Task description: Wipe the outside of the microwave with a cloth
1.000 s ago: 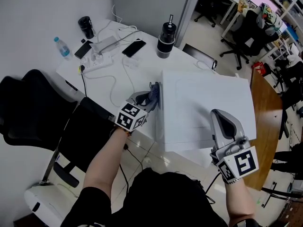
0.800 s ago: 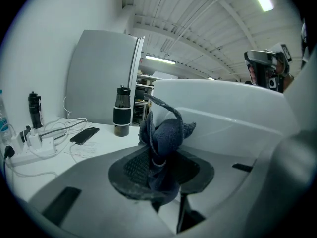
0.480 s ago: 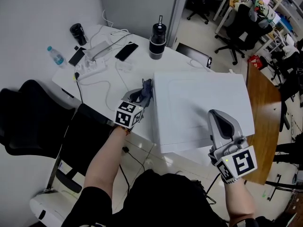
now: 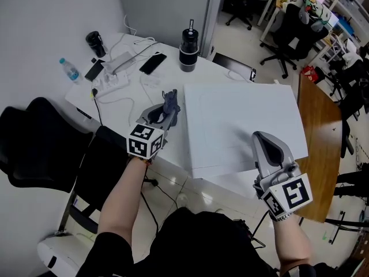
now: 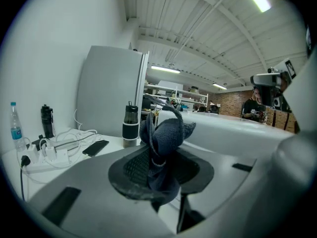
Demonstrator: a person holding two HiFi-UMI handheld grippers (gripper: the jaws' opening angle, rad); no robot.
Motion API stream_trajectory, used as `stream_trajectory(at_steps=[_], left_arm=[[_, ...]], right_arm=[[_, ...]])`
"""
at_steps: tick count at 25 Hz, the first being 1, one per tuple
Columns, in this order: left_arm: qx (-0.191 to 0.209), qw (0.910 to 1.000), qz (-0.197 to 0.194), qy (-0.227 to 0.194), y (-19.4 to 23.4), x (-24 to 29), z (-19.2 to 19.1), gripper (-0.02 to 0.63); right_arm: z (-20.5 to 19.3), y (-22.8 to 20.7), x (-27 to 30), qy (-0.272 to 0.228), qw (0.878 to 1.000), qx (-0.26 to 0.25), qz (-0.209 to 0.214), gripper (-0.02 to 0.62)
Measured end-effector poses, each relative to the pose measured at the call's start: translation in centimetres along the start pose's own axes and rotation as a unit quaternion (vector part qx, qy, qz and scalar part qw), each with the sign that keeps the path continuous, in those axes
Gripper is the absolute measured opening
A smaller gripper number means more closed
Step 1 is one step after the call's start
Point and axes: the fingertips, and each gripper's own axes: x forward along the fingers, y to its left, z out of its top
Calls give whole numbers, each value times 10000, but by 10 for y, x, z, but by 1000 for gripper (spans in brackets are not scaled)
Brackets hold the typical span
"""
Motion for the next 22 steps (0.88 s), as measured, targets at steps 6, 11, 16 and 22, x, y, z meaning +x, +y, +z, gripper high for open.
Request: stream_trajectory(at_steps=[6,11,16,22], left_arm=[[94,9984,237,-495,-30,-54,54,106],[120,9949,510,-859,-73,-107,88,107],[314,9904,780,-1094,-131,-156,111,107],[376,9875,814,-1300,-215,-198,111,109]], right_arm=[[4,5,-32,-186,9996,51,223,2],[3,2,-77,-346,9985,72,417,2],[4,-7,-128,-520,9968,120,593,2],[-10,-7,-181,-636,9946,132,813,2]])
